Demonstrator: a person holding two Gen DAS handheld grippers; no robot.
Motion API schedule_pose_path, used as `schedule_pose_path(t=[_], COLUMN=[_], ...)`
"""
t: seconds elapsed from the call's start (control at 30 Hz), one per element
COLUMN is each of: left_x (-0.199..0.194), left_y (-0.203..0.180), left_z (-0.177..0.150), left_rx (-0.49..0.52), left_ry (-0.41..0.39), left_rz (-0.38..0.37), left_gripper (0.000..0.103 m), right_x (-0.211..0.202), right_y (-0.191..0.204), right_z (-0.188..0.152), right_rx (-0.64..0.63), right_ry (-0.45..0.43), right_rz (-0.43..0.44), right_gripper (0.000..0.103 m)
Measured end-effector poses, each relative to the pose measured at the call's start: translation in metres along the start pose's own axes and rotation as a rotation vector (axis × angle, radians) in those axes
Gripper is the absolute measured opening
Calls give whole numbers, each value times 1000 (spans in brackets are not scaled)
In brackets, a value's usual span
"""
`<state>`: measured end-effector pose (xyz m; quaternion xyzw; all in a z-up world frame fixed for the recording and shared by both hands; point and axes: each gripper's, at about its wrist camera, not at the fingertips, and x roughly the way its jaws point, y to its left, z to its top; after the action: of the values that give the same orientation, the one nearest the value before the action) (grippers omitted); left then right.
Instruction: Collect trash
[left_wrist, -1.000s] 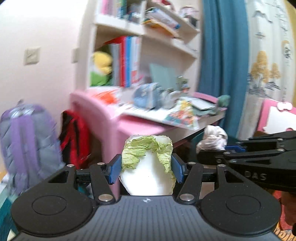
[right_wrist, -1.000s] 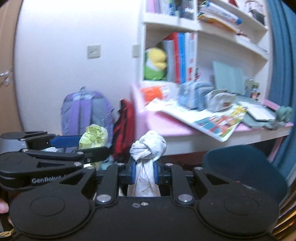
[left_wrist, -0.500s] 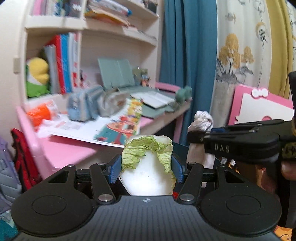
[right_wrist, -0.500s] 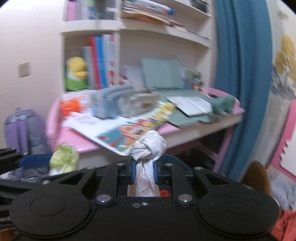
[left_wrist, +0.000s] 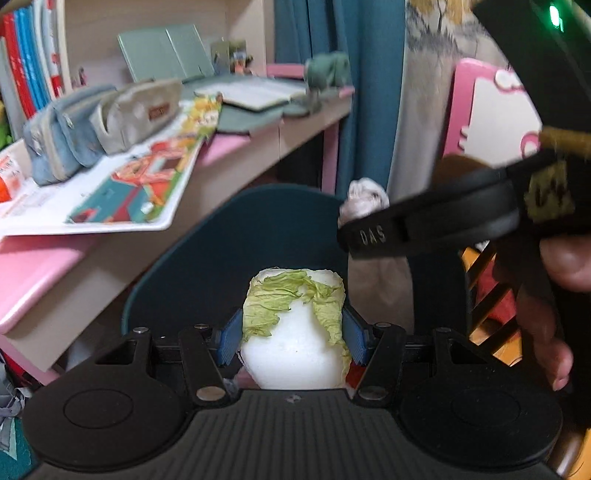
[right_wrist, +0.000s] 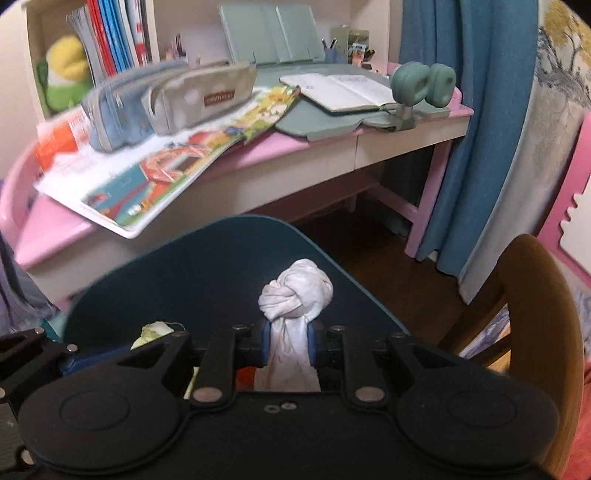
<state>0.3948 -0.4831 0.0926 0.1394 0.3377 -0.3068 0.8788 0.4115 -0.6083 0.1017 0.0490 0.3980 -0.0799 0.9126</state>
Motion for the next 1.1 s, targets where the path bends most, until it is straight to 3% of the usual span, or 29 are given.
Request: schedule_pose_path(t=[0.4,0.53,0.6,0.67,0.8,1.1], left_x=[36,41,40,37,21,-32], left_y=[4,5,6,6,5,4], left_z=[0,-2,-4,-4,-5,-6], left_rx=[25,30,16,23,8,-28], left_ry=[139,167,166,159,109,7], left_rz=[-5,-5,-7,-11,-26,-44], left_gripper=[58,58,59,59,71,73], right_x=[39,35,29,24,7,-40], right_y=[0,2,5,6,6,0], right_z=[-4,-5,-6,-6,-8,-23], right_rx=[49,51,48,49,51,55], right_ry=[168,160,141,131,111,43], right_rz=[0,3,-2,-6,1,18], right_gripper=[31,51,62,62,64,65])
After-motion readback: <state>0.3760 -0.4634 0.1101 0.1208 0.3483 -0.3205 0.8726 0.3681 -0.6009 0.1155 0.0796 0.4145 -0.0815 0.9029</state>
